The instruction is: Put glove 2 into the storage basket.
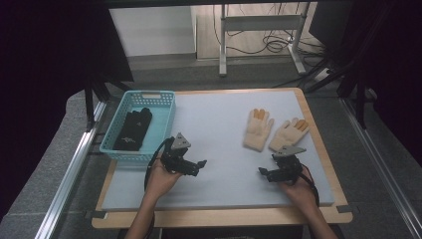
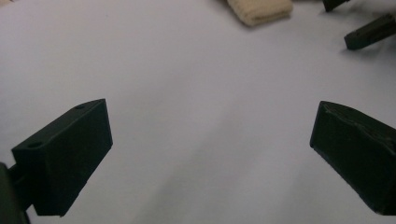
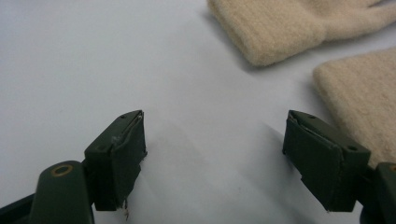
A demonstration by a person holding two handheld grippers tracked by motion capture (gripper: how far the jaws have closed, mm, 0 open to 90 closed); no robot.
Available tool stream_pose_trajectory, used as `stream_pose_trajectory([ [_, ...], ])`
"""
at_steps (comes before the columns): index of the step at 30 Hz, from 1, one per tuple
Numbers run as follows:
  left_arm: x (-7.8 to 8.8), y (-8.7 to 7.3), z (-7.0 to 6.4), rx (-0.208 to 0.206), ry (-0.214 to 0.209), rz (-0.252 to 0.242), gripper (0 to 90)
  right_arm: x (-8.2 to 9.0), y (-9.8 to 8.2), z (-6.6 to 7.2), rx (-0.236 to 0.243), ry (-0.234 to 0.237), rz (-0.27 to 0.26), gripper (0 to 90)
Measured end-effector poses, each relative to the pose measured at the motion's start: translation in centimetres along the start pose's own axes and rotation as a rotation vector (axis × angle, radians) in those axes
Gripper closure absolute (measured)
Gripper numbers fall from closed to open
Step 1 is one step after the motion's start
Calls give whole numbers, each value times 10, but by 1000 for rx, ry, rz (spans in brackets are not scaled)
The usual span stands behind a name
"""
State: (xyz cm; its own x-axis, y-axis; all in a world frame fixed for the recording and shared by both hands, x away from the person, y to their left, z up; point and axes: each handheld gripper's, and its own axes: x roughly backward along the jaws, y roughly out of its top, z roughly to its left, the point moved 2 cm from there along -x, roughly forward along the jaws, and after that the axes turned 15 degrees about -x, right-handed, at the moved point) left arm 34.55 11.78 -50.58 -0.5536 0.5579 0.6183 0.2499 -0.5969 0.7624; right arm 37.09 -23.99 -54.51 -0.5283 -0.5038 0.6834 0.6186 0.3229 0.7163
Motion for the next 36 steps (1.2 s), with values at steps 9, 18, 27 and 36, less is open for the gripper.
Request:
stream_pose_trajectory([
  [9,-18,-26,-12,4,4,90,0,0,0,0,1,0,0,209],
  [18,-22,-45,-11,32,25,144,0,0,0,0,-1,-5,0,199],
  [27,-26,-52,-9,75,2,152,0,0,0,0,-3,-4,3,199],
  [36,-26,-52,-9,74,3,150,0,0,2,0,-24,-4,7,217],
])
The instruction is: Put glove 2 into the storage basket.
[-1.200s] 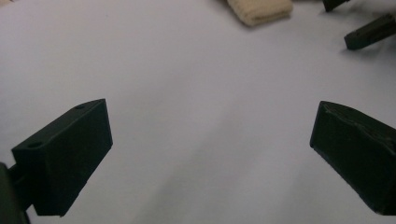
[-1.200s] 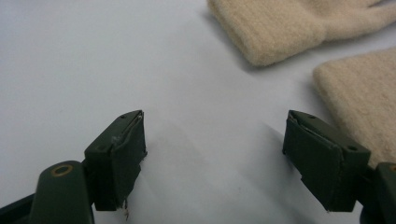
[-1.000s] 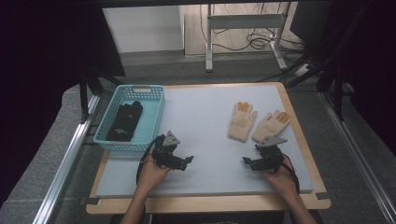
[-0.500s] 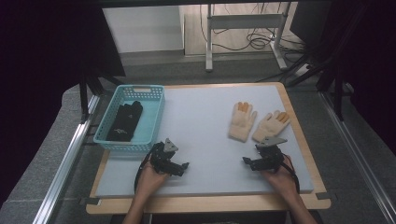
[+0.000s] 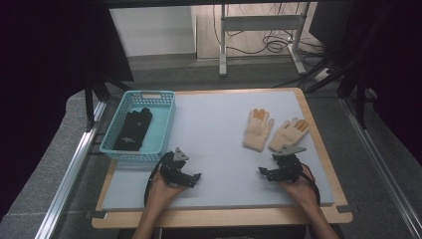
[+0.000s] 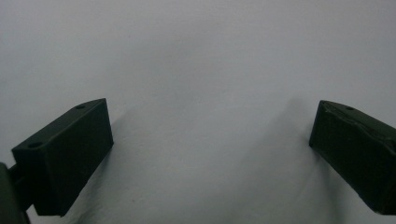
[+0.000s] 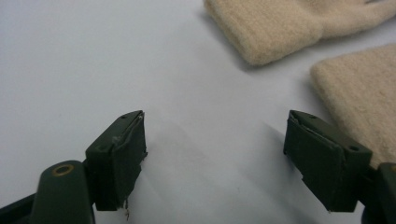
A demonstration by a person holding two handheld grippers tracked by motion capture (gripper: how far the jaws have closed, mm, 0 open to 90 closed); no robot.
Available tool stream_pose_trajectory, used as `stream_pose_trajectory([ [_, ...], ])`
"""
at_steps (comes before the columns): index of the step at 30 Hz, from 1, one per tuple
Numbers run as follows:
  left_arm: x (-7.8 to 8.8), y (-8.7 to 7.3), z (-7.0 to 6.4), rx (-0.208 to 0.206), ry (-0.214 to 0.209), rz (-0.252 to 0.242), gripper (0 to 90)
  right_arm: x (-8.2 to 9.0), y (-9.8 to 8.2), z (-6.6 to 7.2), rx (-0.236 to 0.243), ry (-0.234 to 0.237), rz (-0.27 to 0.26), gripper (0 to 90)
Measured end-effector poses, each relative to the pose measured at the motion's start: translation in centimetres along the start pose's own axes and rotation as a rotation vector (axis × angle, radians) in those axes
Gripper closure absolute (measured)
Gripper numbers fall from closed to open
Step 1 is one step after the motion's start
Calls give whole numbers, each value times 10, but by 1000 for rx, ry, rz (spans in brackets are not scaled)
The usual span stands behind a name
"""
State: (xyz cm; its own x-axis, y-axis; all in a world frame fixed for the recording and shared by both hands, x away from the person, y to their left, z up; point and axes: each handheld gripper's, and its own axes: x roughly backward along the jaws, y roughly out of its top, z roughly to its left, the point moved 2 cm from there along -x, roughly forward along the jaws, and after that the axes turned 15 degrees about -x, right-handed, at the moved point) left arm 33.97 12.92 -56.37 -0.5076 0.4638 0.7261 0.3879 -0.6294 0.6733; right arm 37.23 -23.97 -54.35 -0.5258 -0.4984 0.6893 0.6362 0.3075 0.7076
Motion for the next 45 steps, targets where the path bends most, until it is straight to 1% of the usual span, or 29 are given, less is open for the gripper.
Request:
stream_pose_trajectory([
  [2,0,0,0,0,0,0,0,1,2,-1,-11,13,4,229],
  [7,0,0,0,0,1,-1,0,4,17,-3,-19,28,-18,239],
  [13,0,0,0,1,1,-2,0,1,36,-12,-26,9,-25,241],
  [17,0,0,0,0,1,-2,0,-1,43,-15,-45,21,-23,237],
  [20,0,0,0,0,1,-2,0,-3,49,-15,-29,11,-24,237],
  [24,0,0,0,1,2,-3,0,-8,64,-16,-19,-3,-24,239],
  [28,0,0,0,1,2,-3,0,-18,80,-22,-25,-7,-20,274],
  [31,0,0,0,2,2,-5,0,-25,88,-26,-31,-13,-15,315],
  [33,0,0,0,1,2,-5,0,-31,93,-30,-33,-25,-16,362],
  [36,0,0,0,1,2,-6,0,-41,100,-35,-41,-30,-7,384],
  [40,0,0,0,1,2,-6,0,-54,110,-39,-39,-49,4,378],
  [42,0,0,0,3,2,-7,0,-61,114,-39,-38,-59,8,345],
  [45,0,0,0,1,1,-6,0,-71,119,-38,-23,-67,18,304],
])
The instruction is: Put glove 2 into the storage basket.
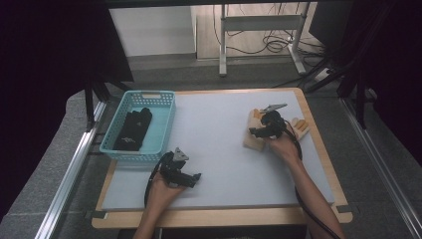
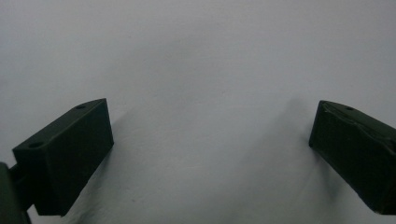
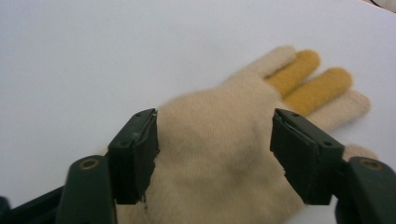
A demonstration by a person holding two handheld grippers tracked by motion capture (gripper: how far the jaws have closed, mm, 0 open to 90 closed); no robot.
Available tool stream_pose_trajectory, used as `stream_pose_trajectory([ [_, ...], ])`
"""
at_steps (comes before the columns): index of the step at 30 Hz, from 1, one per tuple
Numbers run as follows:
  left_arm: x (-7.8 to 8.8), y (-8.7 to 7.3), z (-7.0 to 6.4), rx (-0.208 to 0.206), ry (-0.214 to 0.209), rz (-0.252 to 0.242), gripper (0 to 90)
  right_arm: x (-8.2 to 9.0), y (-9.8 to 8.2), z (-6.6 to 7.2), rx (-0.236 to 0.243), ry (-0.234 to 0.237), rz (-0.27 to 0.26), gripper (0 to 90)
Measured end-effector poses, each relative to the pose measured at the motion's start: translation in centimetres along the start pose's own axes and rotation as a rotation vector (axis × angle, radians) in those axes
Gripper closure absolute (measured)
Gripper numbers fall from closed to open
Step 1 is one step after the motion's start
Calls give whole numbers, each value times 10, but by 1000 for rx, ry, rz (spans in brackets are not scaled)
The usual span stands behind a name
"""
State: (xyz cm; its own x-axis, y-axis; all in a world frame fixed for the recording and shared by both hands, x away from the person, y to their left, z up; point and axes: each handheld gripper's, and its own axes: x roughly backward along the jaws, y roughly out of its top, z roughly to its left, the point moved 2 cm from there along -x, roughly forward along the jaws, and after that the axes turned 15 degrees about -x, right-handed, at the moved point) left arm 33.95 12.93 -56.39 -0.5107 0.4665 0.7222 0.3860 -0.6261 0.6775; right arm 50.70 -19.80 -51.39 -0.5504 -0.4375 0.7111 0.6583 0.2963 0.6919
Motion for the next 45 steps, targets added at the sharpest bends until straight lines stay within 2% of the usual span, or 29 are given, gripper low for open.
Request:
stream_pose_trajectory([
  [8,0,0,0,0,0,0,0,-22,0,1,36,-32,37,270],
  [10,0,0,0,0,0,0,0,-23,-1,1,28,-25,44,317],
  [14,0,0,0,0,0,0,0,-23,-2,-2,2,16,60,442],
  [18,0,0,0,0,0,0,0,-22,-2,-3,-7,28,66,502],
  [22,0,0,0,0,0,0,0,-20,-2,-3,-28,39,74,525],
  [28,0,0,0,1,0,0,0,-12,-2,-1,-22,57,53,525],
  [35,0,0,0,2,0,-1,0,12,-1,16,9,113,17,523],
  [41,0,0,0,1,0,0,0,36,-9,46,60,178,10,517],
  [45,0,0,0,1,0,0,0,48,-20,71,97,225,21,512],
])
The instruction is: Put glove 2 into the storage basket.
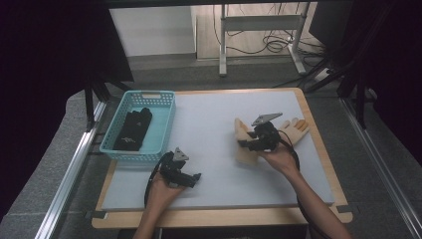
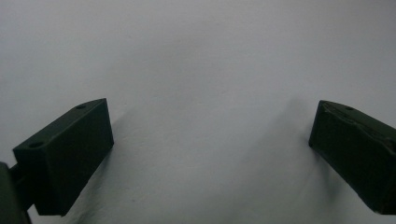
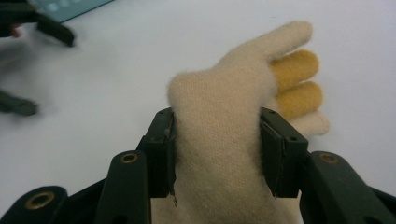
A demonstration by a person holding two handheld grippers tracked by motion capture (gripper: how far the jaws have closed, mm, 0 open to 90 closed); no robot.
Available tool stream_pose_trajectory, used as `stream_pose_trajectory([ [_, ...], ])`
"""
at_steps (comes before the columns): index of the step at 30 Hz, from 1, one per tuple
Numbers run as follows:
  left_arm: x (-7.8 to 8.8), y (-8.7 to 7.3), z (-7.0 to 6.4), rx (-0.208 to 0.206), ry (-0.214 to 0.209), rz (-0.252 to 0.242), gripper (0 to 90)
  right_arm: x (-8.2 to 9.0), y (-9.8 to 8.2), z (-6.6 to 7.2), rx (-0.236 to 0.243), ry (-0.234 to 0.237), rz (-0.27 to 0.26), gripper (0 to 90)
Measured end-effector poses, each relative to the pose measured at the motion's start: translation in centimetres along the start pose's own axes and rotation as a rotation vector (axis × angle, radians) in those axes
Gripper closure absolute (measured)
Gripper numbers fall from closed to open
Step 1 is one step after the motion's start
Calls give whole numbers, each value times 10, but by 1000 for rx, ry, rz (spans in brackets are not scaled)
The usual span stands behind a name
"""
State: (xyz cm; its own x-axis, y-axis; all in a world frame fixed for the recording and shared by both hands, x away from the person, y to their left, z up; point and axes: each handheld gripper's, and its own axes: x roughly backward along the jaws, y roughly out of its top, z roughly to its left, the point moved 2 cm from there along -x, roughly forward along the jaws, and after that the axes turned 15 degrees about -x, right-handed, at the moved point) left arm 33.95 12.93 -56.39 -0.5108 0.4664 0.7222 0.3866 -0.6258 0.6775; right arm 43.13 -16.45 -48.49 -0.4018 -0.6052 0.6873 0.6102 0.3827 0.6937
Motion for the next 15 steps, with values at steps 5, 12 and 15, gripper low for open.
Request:
stream_pose_trajectory([
  [5,0,0,0,0,2,-3,0,-1,-10,31,29,29,11,507],
  [12,0,0,0,-5,2,0,0,-20,-31,55,45,40,36,441],
  [15,0,0,0,-4,1,0,0,-25,-37,55,23,80,48,365],
])
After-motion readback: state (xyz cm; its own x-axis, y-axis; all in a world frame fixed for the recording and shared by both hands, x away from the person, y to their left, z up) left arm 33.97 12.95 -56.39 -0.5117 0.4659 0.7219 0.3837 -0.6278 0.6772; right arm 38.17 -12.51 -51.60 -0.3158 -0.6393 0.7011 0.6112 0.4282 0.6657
